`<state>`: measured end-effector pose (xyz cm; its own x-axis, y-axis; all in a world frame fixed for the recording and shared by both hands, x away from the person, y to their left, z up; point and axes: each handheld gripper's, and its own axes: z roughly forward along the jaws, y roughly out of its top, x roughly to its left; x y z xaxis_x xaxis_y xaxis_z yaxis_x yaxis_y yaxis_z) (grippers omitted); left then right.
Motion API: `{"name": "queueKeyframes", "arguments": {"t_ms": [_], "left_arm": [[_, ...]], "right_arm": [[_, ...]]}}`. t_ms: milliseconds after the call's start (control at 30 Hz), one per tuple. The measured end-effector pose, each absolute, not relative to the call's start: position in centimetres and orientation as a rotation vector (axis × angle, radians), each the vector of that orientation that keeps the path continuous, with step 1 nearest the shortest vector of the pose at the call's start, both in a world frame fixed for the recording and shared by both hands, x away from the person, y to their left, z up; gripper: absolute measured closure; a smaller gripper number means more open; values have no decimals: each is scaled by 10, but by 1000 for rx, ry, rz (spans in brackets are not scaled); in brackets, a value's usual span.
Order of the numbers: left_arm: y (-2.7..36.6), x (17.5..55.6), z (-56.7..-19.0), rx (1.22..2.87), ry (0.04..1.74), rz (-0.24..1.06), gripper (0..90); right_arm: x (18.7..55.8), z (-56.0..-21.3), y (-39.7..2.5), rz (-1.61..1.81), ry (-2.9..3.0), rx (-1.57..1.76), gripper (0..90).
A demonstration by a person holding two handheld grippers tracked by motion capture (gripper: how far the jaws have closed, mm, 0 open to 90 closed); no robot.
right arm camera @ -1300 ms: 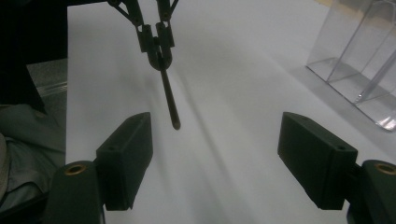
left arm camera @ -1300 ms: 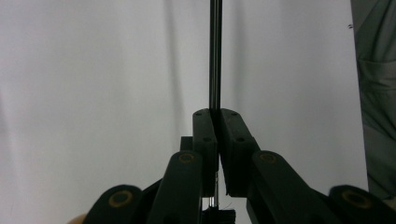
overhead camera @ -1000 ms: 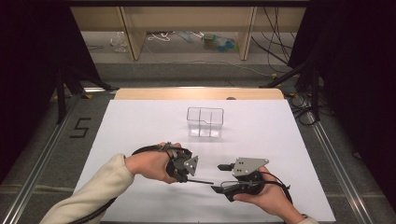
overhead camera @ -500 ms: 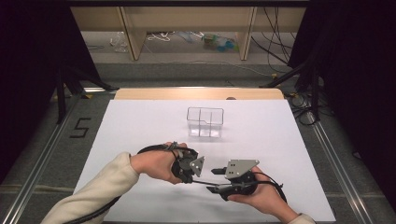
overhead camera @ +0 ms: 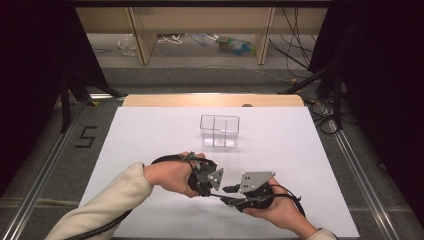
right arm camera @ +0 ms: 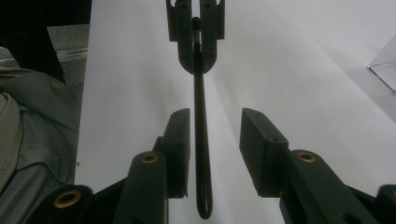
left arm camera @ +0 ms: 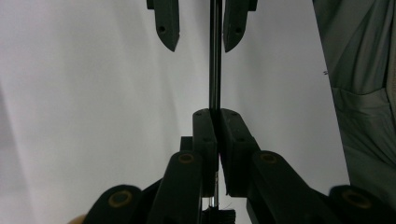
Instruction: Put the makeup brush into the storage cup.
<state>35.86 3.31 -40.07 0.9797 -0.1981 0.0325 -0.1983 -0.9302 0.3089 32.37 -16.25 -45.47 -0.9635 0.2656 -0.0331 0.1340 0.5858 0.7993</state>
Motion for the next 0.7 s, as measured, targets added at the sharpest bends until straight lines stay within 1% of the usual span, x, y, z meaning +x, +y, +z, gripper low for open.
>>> {"name": "queueKeyframes", "arguments": {"t_ms": [100,233,300,533,700], "left_arm": [[31,358,-400,2811,-301,3,853],[30,358,-400,2815,-307,9,853],[29,358,-399,2817,-312,13,853],[29,359,-400,2818,-321,18,853],[28,359,-400,2820,-315,3,852]], "right_arm": [[323,-455,-162,1324,2663,333,692],[322,-454,-162,1322,2666,306,753],[322,-453,-163,1315,2672,302,762],[320,-454,-162,1334,2659,268,837],[320,-453,-162,1330,2649,247,850]]}}
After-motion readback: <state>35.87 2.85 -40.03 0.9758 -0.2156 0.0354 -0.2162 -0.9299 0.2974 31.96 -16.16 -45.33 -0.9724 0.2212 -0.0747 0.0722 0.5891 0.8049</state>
